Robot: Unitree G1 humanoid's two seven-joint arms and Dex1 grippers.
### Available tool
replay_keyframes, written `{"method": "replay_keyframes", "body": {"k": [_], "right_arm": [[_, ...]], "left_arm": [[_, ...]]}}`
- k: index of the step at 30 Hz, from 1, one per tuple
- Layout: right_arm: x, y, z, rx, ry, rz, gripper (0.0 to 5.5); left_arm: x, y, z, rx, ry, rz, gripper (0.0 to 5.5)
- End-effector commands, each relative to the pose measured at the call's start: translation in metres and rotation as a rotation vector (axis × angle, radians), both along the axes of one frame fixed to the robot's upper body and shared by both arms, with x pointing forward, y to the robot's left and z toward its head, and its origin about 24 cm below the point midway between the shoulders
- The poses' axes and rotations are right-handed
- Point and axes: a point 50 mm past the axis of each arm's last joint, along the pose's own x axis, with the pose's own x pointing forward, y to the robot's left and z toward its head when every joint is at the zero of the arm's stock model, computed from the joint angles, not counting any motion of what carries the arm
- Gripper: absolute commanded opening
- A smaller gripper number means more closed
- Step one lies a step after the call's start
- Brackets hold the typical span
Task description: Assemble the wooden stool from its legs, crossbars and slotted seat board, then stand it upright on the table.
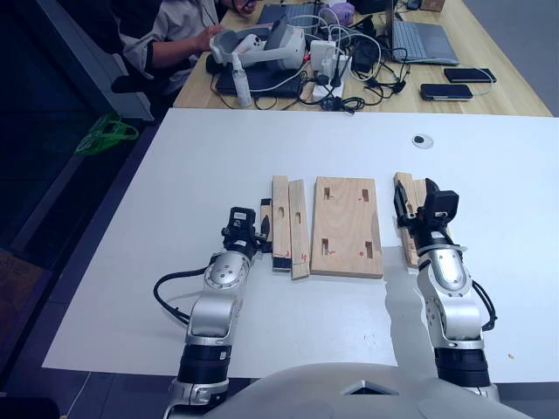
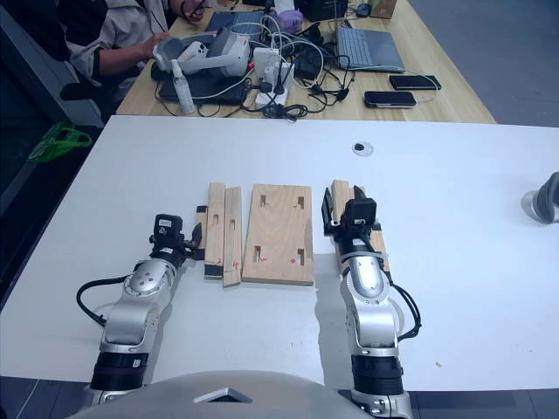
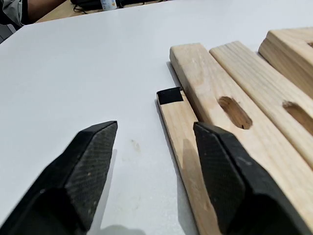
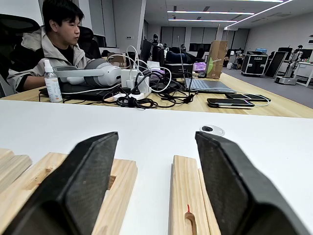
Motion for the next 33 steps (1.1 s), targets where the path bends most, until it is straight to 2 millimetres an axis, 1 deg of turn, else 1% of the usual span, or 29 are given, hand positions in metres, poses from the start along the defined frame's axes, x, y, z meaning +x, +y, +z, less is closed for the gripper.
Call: {"method": "replay_keyframes", "body": {"k": [1, 4, 9, 11, 33], "right_arm": [[0.003, -0.002, 0.0, 0.002, 0.008, 0.003, 2.95], [0.002, -0.002, -0.001, 0.006, 0.012, -0.001, 2.95], [0.001, -0.005, -0.006, 0.042, 0.026, -0.033, 2.95], [0.001, -0.004, -0.007, 0.039, 0.027, -0.032, 2.95], [0.001, -0.004, -0.008, 0.036, 0.031, -0.035, 2.95]], "left_arm": [[0.002, 0.0, 0.0, 0.01, 0.008, -0.004, 2.86], [0.006, 0.001, 0.01, -0.042, -0.072, 0.027, 2.86], [0.014, 0.005, 0.039, -0.098, -0.326, 0.092, 2.86], [0.016, 0.007, 0.044, -0.1, -0.374, 0.11, 2.86], [0.017, 0.004, 0.044, -0.087, -0.394, 0.086, 2.86]]}}
